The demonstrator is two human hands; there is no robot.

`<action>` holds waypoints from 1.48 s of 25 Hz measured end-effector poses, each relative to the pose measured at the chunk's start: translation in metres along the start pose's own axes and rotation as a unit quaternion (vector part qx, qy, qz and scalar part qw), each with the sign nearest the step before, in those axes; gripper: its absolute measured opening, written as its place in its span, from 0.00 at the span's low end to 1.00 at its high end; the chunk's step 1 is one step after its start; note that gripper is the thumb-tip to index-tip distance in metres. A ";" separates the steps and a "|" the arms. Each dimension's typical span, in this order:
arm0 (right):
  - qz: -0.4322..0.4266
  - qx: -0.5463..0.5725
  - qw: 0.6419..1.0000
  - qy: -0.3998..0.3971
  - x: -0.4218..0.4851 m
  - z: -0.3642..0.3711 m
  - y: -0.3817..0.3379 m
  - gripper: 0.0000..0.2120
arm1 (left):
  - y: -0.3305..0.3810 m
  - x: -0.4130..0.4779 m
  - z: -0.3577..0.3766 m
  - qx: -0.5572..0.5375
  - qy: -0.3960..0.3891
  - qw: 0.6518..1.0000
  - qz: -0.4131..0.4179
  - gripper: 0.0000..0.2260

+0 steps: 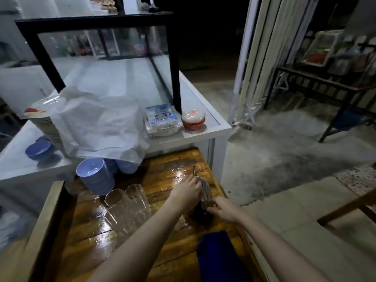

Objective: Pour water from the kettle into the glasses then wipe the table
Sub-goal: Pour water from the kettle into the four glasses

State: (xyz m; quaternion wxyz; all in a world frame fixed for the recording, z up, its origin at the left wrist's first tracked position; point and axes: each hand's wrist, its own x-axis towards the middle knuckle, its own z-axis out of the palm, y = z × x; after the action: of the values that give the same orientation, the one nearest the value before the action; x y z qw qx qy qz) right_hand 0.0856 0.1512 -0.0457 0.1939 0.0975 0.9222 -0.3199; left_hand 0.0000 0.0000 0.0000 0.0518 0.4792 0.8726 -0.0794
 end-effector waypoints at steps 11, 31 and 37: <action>0.017 0.297 0.954 -0.045 0.054 0.047 0.020 0.07 | -0.010 0.019 0.048 -0.132 -0.003 0.989 -0.063 0.27; 0.075 0.445 0.891 0.048 0.029 -0.008 0.064 0.17 | 0.035 0.049 0.062 -0.149 0.048 0.987 -0.044 0.29; 0.081 0.516 0.843 0.127 0.040 -0.004 0.046 0.14 | 0.030 0.037 0.055 -0.143 0.044 0.984 -0.098 0.30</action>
State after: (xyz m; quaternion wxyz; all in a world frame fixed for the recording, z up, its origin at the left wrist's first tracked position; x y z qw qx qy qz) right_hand 0.0623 0.1911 -0.0849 0.0223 0.2971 0.6293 -0.7178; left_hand 0.0067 0.0360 -0.0629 0.0730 0.3823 0.9191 0.0624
